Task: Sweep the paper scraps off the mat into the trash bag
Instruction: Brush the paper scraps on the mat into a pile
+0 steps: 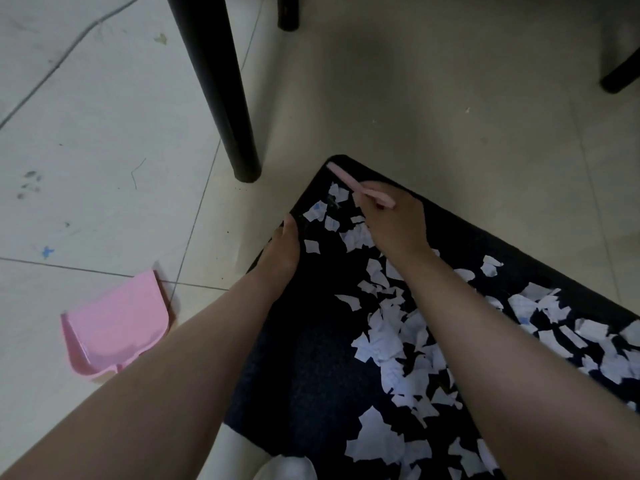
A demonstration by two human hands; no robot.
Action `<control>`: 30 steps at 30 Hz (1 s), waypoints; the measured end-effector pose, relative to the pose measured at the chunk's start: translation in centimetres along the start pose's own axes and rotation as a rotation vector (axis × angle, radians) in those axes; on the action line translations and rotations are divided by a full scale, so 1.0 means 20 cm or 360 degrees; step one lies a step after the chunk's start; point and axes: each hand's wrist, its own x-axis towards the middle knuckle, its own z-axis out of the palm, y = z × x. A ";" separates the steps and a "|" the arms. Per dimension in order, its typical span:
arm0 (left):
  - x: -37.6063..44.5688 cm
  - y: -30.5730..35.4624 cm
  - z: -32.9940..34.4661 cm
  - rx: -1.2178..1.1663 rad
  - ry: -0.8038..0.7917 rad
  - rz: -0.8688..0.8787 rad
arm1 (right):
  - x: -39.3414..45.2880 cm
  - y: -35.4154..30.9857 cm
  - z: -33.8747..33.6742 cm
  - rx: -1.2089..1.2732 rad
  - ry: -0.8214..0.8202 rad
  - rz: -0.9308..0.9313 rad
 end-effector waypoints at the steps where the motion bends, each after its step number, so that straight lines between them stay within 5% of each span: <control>1: 0.01 0.00 -0.01 -0.0037 0.0010 -0.0023 | 0.06 0.01 0.00 -0.0064 -0.0068 -0.0075; 8: 0.03 0.02 -0.02 -0.0128 -0.0095 -0.0105 | 0.41 0.09 0.02 -0.0568 -0.0403 -0.0258; 23: -0.06 0.02 0.00 0.0368 -0.0019 0.0081 | 0.27 0.10 -0.13 -0.0776 -0.1063 -0.0050; 30: -0.08 0.00 0.01 0.0396 0.0093 0.0040 | 0.26 0.02 -0.17 -0.0411 -0.0690 -0.0253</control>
